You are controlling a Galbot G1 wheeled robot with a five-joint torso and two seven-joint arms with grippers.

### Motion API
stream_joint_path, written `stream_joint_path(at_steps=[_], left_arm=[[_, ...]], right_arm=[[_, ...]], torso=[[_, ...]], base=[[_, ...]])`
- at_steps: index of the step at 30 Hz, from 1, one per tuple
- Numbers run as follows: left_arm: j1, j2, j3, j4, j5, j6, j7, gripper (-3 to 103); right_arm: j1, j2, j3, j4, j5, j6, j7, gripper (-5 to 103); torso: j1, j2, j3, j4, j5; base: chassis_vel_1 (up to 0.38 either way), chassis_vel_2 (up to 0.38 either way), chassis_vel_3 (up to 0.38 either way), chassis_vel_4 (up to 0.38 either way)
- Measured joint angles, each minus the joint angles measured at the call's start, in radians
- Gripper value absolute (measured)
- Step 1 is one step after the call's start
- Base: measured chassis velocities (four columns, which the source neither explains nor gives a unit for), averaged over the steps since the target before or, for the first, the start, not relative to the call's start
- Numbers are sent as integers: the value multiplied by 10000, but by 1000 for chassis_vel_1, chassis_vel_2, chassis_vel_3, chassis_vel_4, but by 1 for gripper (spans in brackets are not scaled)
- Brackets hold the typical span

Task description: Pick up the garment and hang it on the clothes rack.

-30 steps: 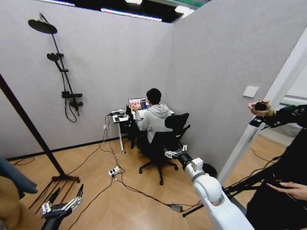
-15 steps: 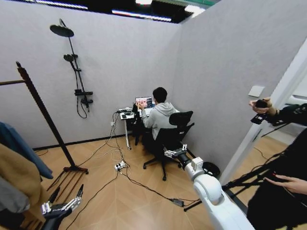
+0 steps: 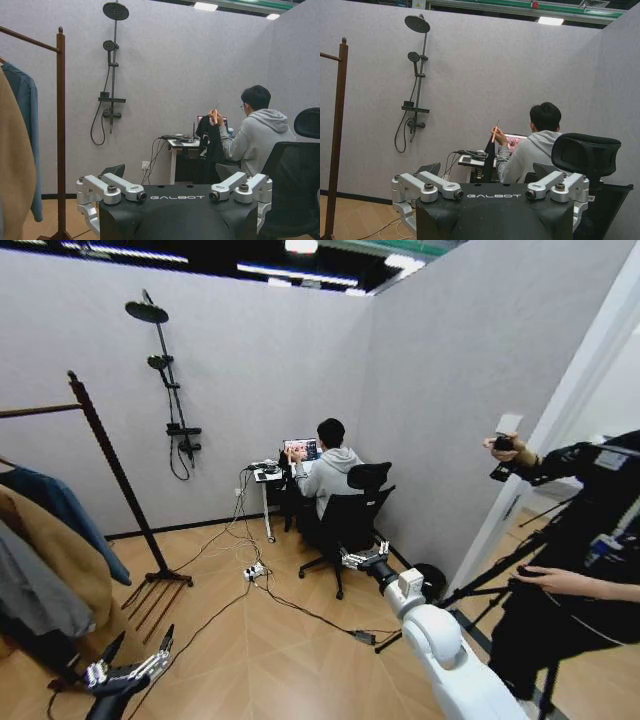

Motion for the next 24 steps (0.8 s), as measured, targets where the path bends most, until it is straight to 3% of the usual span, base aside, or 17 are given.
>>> stream_joint_path(at_steps=[10, 24], left_arm=[[0, -1, 0, 0, 0, 0, 2, 100], [-1, 0, 0, 0, 1, 0, 0, 100]], right_arm=[[9, 102, -60, -129, -103, 115, -38, 100], [201, 249, -216, -217, -149, 48, -71, 100]], torso=[[-3, 3, -1, 0, 2], [8, -5, 3, 3, 3]], base=[[187, -150, -134, 173], [50, 80, 80, 51]])
